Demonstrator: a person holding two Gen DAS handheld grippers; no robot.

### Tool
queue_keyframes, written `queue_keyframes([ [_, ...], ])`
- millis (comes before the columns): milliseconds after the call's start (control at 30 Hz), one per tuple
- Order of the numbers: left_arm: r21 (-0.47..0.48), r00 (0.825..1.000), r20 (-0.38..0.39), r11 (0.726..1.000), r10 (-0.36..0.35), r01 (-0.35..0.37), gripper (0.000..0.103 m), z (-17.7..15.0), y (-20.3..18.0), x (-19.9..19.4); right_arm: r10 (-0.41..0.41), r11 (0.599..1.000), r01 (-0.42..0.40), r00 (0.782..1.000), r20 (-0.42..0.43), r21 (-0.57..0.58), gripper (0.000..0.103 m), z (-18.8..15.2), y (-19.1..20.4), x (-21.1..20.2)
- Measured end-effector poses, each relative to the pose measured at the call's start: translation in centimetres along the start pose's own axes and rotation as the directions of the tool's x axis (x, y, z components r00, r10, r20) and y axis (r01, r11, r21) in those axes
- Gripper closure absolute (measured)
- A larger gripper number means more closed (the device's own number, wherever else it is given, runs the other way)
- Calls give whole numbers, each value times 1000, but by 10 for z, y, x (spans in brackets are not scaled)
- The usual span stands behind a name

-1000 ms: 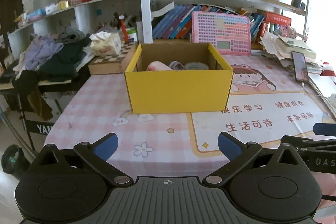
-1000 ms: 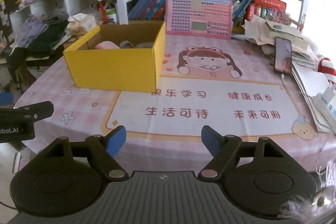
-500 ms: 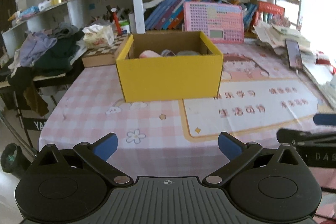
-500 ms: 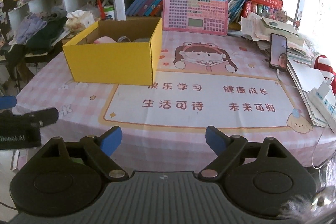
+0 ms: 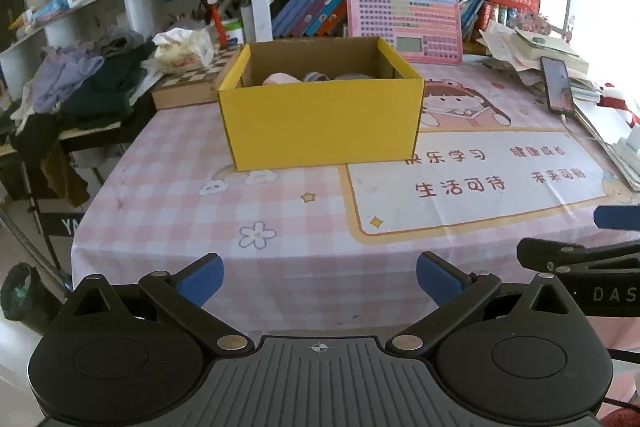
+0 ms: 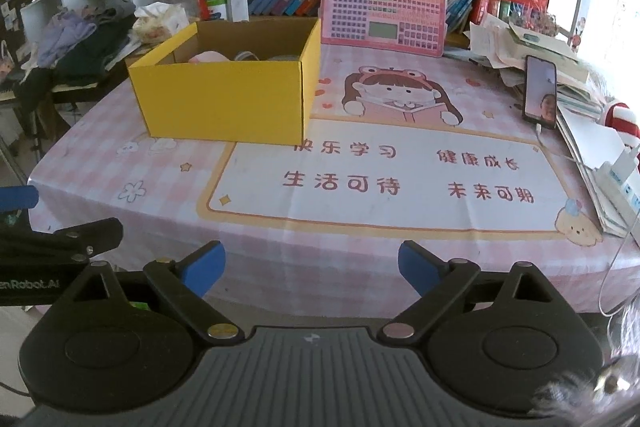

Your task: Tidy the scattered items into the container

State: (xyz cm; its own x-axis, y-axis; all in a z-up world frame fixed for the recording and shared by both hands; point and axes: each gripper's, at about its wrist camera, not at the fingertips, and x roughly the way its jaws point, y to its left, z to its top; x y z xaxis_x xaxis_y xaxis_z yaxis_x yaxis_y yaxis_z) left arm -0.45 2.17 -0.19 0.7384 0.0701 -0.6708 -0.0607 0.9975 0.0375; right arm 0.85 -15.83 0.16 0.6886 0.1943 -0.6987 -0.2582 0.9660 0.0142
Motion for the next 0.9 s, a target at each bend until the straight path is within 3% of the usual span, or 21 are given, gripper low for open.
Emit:
queue_keyframes([
  [200,-22,1000,-27,1000,-10,9,0,-1,5,3,-4,1000,5,999,-42,11,6,-2,1,7],
  [900,-24,998,-56,1000,-21,20,0,-3,10,7,-21,1000,22,999,-46,12,4,0,5,8],
])
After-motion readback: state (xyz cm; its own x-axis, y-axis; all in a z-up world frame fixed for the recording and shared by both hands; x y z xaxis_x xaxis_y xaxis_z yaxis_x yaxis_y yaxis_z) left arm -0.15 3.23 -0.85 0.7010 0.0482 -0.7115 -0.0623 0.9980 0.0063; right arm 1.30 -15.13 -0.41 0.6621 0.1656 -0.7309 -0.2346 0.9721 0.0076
